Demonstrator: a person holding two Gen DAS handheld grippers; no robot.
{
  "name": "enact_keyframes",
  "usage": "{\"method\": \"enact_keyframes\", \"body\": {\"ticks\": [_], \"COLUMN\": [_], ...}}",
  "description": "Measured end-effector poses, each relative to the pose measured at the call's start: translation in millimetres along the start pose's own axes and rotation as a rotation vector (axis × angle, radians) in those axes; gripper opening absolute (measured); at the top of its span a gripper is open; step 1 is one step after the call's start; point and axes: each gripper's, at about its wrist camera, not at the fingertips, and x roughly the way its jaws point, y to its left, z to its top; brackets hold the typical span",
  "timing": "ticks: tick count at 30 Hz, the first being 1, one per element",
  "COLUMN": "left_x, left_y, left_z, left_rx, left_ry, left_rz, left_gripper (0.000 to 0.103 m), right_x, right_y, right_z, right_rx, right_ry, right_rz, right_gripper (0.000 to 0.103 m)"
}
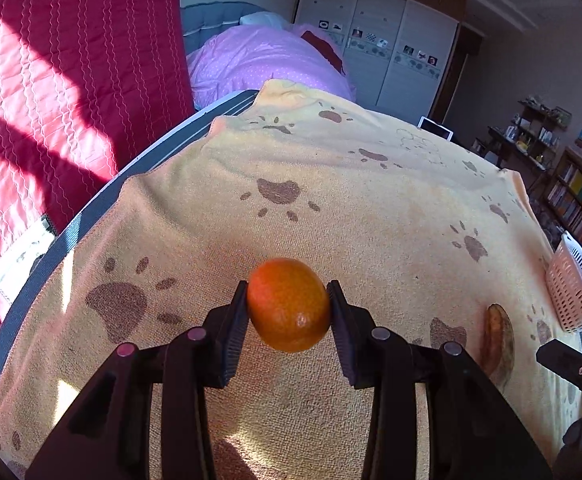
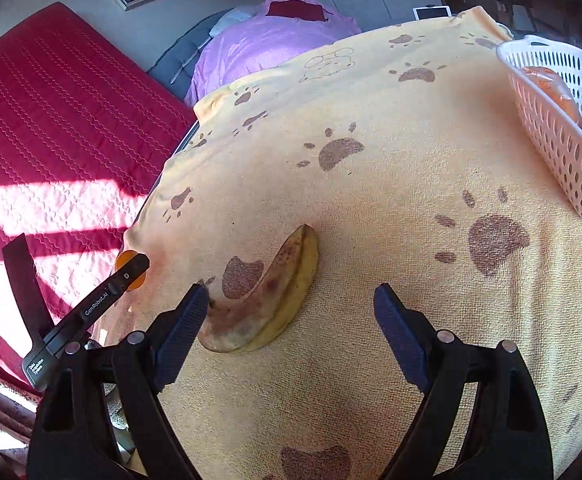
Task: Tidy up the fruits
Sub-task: 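Grasp the banana with the right tool while the left tool holds the orange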
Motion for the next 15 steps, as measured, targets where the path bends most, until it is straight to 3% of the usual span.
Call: {"method": "enact_keyframes", "body": {"ticks": [4,7,9,15], "left_x": [1.1,2.9,3.0,3.2], "left_y": [1.7,4.6,5.7,5.5], "left_z": [-0.2,-0.2,-0.5,-1.5], "left_rx": [-0.008,-0.022,-0.026,-0.026], "left_ry": [0.006,0.017,0.019,0.022], "left_rz": [-0.011,-0.015,-0.017,-0.02], "left_gripper": [0.039,0.039,0.039,0.039], "right_x": [15.9,26.8,33.2,51.5], "right_y": [20.2,29.5,35.8,61.0], "right_z": [0.0,0.1,-0.9,-9.7], "right_rx": [-0.067,-0.107,-0.146,-0.339], "right_ry": [0.042,0.072,0.1,0.13], "right_rz": [0.003,0.009,0.001,-0.135], "right_gripper": [0.087,0.096,0.096,0.101]}}
